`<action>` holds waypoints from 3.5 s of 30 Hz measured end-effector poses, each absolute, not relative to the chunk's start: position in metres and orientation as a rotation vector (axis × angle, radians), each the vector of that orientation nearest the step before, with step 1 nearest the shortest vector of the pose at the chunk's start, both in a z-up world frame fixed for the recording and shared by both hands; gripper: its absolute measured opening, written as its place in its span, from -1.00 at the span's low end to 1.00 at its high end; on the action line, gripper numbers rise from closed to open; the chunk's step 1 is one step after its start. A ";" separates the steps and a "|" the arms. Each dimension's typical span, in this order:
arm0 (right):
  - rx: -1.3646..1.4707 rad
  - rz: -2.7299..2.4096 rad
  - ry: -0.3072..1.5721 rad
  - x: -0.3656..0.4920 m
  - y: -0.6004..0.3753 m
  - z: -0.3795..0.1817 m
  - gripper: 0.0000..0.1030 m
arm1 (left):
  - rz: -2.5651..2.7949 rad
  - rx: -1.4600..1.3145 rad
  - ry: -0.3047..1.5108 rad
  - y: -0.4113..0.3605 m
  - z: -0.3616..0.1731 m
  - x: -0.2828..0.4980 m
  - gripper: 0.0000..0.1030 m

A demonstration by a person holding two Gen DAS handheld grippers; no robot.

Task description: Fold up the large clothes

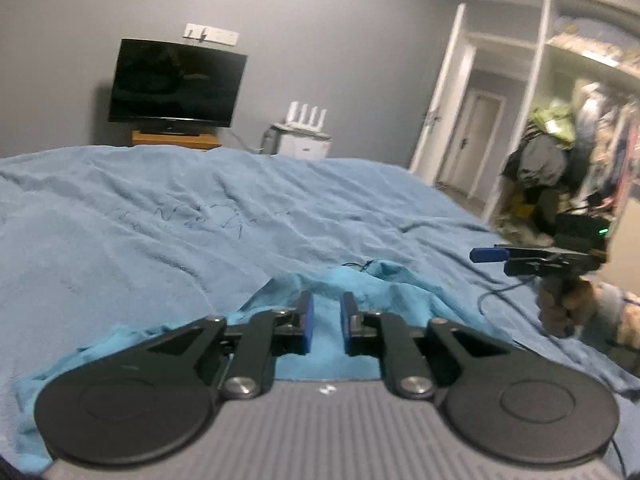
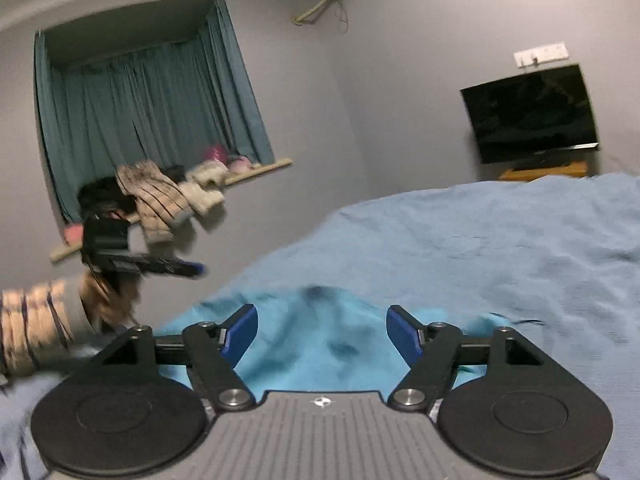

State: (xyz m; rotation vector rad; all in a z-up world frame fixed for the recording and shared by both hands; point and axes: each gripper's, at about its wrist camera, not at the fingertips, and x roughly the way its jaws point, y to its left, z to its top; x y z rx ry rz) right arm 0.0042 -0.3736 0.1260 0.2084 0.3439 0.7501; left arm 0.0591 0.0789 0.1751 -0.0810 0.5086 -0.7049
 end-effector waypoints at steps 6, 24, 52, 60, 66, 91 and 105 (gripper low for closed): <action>0.175 0.640 0.456 0.063 -0.321 0.107 0.32 | -0.615 -0.066 0.577 0.008 0.154 0.086 -0.49; 0.013 0.768 0.864 -0.020 -0.258 0.020 0.37 | -0.641 0.071 0.951 0.023 0.062 0.023 -0.53; -0.024 0.590 0.701 -0.069 -0.189 0.025 -0.16 | 0.070 -0.369 0.839 0.140 0.099 -0.137 -0.25; -0.077 0.636 0.600 -0.082 -0.178 0.035 -0.08 | 0.212 -0.553 0.868 0.177 0.087 -0.154 -0.10; -0.042 0.649 0.598 -0.082 -0.185 0.039 -0.07 | 0.289 -0.679 0.873 0.202 0.072 -0.141 0.11; -0.102 0.729 0.686 -0.091 -0.159 0.028 0.26 | 0.232 -0.679 0.679 0.194 0.067 -0.135 -0.35; 0.032 0.725 0.782 -0.084 -0.172 0.019 -0.58 | 0.111 -0.588 0.528 0.175 0.086 -0.135 -0.82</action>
